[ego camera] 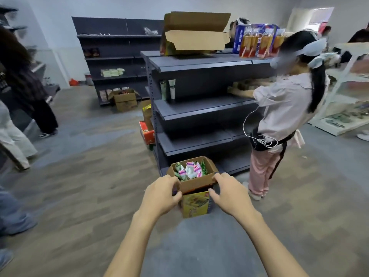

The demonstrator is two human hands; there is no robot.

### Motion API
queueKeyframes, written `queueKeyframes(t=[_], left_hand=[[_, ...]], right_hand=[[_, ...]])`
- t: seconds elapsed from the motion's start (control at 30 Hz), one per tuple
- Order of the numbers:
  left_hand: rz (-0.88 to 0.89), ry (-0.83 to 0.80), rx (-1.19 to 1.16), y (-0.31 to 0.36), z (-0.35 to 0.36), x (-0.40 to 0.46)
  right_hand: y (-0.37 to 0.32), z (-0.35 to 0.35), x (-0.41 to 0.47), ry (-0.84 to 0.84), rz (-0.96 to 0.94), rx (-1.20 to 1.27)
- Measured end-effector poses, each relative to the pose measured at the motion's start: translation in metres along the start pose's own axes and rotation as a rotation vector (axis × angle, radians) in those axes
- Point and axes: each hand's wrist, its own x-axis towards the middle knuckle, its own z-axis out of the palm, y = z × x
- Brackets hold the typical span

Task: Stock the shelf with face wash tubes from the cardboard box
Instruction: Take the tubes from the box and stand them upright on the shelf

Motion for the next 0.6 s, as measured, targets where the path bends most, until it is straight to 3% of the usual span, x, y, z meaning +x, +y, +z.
queueKeyframes(t=[0.3,0.6], left_hand=[[-0.151,0.033,-0.026,-0.029,0.009,0.169],[-0.17,-0.009,-0.056,-0.096,0.057,0.321]], right_hand=[[0.039,0.035,0.202,-0.068,-0.142,0.044],[0.068,0.106,0.346,-0.16,-0.125,0.019]])
